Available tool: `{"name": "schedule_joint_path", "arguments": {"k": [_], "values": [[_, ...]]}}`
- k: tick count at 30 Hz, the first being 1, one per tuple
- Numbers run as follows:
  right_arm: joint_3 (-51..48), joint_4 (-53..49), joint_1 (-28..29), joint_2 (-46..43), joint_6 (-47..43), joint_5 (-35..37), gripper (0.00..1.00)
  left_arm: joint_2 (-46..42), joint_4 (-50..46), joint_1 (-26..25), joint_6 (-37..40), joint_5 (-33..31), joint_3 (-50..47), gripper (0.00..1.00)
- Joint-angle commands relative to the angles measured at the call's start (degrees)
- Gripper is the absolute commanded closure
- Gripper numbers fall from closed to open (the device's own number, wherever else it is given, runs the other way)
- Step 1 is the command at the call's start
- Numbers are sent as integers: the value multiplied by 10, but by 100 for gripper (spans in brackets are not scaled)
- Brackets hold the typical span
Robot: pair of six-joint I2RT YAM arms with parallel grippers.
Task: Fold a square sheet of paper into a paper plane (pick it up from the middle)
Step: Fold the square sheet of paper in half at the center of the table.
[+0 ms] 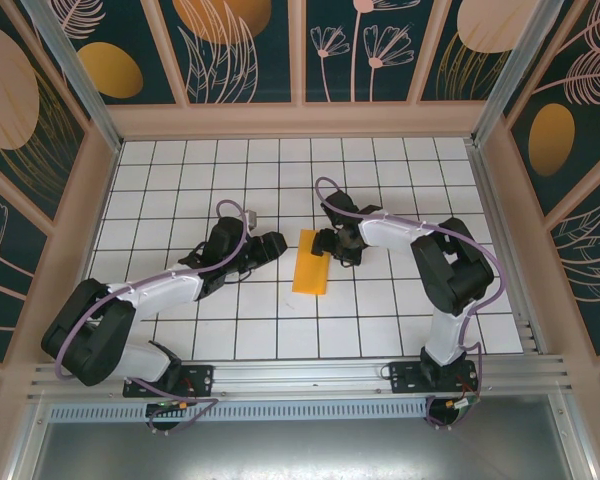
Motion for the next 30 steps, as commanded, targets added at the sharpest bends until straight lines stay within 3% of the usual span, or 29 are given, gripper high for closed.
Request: {"name": "schedule_joint_path", "arguments": {"k": [1, 9, 14, 17, 19, 21, 30], "values": [[-16, 20, 1, 61, -22, 3, 23, 4, 16, -1, 12, 8, 15, 42], [-20, 24, 1, 62, -20, -1, 23, 14, 13, -2, 11, 10, 21, 47], [-21, 22, 1, 65, -19, 0, 23, 39, 3, -2, 9, 22, 40, 59], [-23, 23, 1, 64, -19, 1, 23, 64, 7, -1, 6, 37, 58, 72], [-25, 24, 1, 64, -19, 2, 23, 88, -1, -2, 4, 46, 80, 90], [-26, 25, 0, 65, -19, 3, 22, 118, -9, -3, 2, 55, 103, 100], [-25, 26, 0, 68, -18, 0, 22, 222, -57, -8, -8, 74, 184, 100]]}}
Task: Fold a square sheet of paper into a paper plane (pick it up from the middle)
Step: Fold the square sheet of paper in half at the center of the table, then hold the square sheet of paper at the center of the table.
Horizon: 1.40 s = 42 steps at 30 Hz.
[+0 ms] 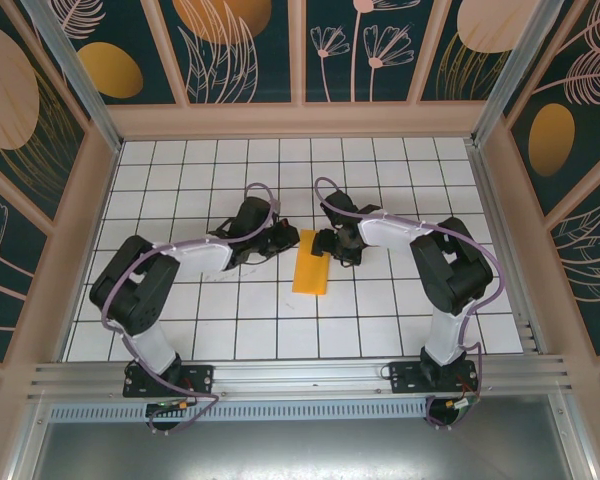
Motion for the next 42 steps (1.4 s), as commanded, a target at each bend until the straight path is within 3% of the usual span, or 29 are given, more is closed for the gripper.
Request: {"name": "schedule_joint_path", "arguments": {"k": [1, 18, 36, 42], "values": [[-27, 29, 0, 65, -14, -2, 22, 24, -26, -7, -7, 14, 20, 100], [-28, 28, 0, 67, -14, -1, 22, 90, -120, -38, 8, -13, 84, 100], [-25, 30, 0, 67, -12, -5, 22, 114, -120, -38, 7, -23, 58, 100], [-6, 42, -6, 29, -12, -13, 21, 116, -115, -39, 5, -27, 48, 100]]}}
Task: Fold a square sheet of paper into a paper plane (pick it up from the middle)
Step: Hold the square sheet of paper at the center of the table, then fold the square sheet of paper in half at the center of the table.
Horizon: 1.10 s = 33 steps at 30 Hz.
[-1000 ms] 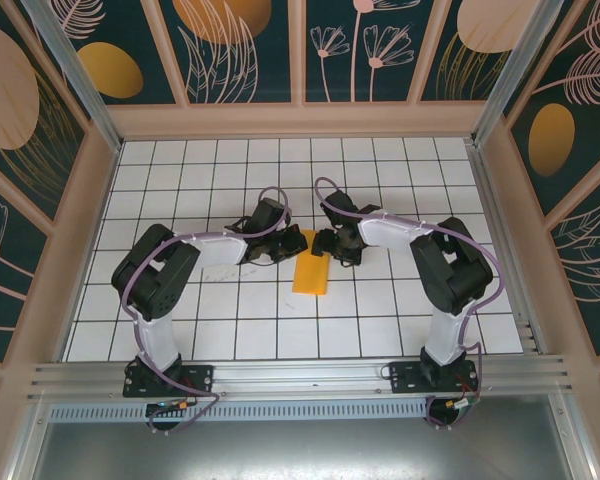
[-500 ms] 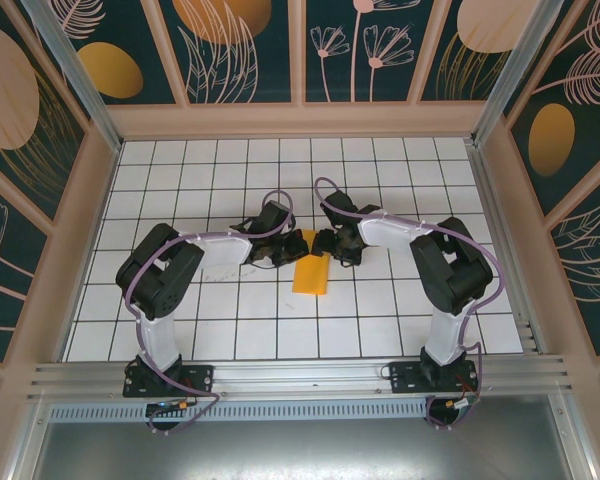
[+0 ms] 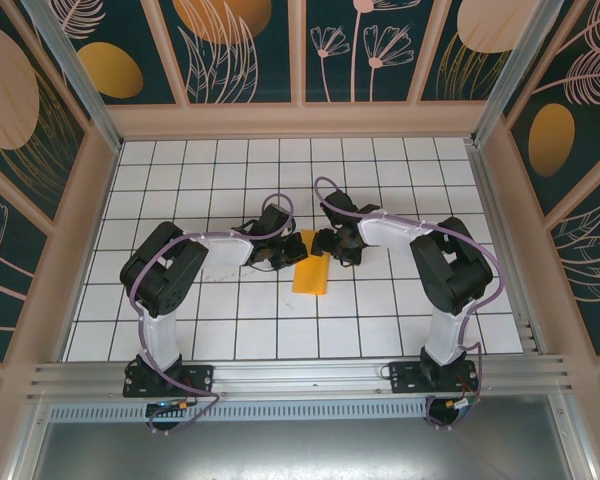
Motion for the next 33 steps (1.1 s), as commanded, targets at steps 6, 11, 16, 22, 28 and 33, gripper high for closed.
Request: {"name": "schedule_joint_path", "arguments": {"k": [6, 11, 16, 22, 28, 33], "values": [[-45, 128, -32, -101, -1, -65, 20, 18, -13, -3, 6, -10, -35, 100], [-149, 282, -56, -162, 53, -194, 55, 18, -10, -3, 5, -10, -37, 100], [-190, 360, -48, -142, 87, -261, 92, 21, -12, -3, 5, -9, -35, 100], [-214, 367, -51, -122, 82, -266, 97, 21, -16, -3, 6, -12, -36, 100], [-238, 409, -56, -100, 81, -301, 98, 20, -15, -3, 6, -11, -35, 100], [-245, 406, -58, -93, 75, -293, 98, 23, -15, -3, 7, -10, -34, 100]]}}
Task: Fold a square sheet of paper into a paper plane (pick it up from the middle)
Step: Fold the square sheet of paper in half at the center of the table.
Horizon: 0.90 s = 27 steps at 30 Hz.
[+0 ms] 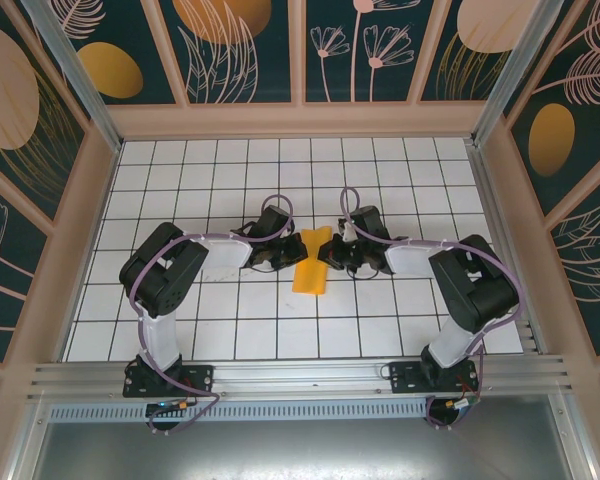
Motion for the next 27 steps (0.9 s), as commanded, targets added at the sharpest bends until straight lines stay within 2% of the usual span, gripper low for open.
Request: {"name": "schedule_joint_path", "arguments": {"k": [1, 15, 22, 24, 27], "values": [[-11, 22, -6, 12, -8, -10, 98, 24, -44, -3, 6, -11, -19, 100], [-74, 23, -23, 37, -27, 23, 98, 27, -47, -3, 6, -14, -18, 100], [-63, 37, -19, -44, -25, -6, 99, 24, -47, -3, 7, -14, -20, 100], [-69, 62, -18, -54, -15, -34, 100, 24, -47, -3, 6, -15, -20, 100], [-84, 85, -16, -50, 3, -40, 100, 24, -46, -3, 6, -14, -20, 100]]}}
